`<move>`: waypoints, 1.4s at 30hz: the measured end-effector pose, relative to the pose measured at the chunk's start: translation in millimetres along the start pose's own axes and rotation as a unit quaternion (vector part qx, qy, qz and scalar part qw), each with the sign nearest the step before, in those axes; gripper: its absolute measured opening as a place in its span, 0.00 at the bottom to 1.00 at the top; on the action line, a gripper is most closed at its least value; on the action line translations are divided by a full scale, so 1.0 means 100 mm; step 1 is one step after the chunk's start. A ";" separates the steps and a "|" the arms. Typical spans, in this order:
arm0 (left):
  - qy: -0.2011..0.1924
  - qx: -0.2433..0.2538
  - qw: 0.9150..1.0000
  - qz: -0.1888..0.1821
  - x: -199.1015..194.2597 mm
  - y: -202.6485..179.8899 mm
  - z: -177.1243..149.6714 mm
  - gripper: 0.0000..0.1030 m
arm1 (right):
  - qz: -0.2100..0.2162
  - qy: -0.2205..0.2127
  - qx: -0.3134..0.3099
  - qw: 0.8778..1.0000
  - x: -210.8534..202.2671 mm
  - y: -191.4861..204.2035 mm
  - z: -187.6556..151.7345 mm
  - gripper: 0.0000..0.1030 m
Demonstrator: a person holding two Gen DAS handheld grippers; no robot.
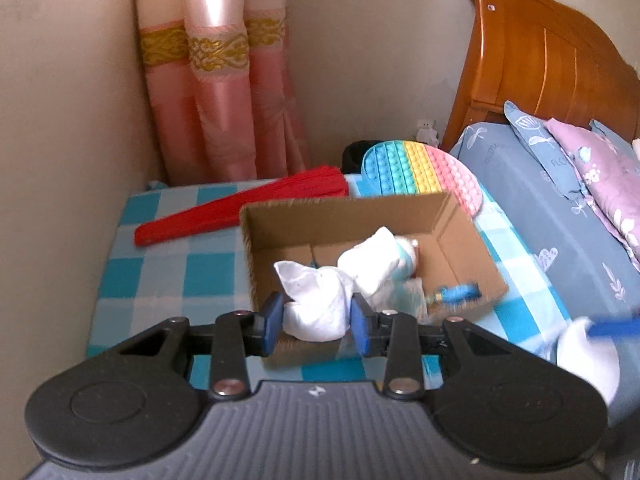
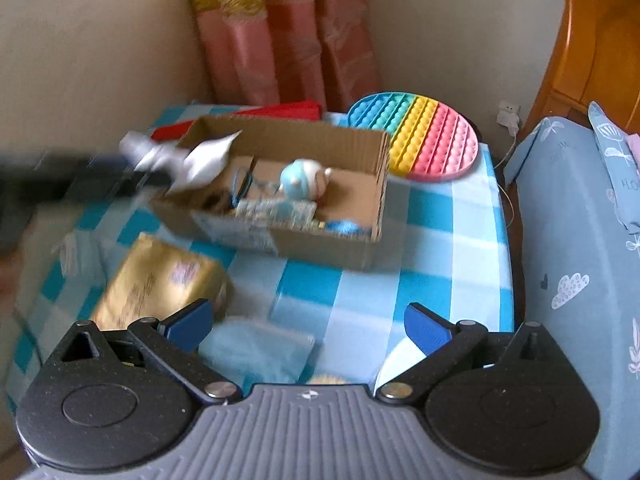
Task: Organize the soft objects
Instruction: 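Lower the white tissue into the cardboard box and open the left gripper, then move the open left gripper down to the crumpled yellow cloth on the table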
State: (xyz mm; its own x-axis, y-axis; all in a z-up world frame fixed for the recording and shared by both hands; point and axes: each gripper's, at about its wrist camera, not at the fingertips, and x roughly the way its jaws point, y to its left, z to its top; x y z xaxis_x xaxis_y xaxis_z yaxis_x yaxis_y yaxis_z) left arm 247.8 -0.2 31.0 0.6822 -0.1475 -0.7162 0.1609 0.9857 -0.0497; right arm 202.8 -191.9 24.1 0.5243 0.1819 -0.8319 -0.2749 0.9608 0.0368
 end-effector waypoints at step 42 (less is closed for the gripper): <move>-0.026 -0.095 0.990 0.096 -0.92 0.55 -1.60 0.98 | 0.000 -0.089 0.011 0.996 -0.30 0.12 -1.01 1.00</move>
State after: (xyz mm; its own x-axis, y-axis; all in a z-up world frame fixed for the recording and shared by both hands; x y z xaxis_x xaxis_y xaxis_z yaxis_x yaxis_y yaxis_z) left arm 79.5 80.8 -17.0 0.7244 0.0443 -0.6880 -0.1092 0.9927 -0.0510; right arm 102.7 -206.6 -6.6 0.6593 0.2133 -0.7210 -0.2570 0.9651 0.0505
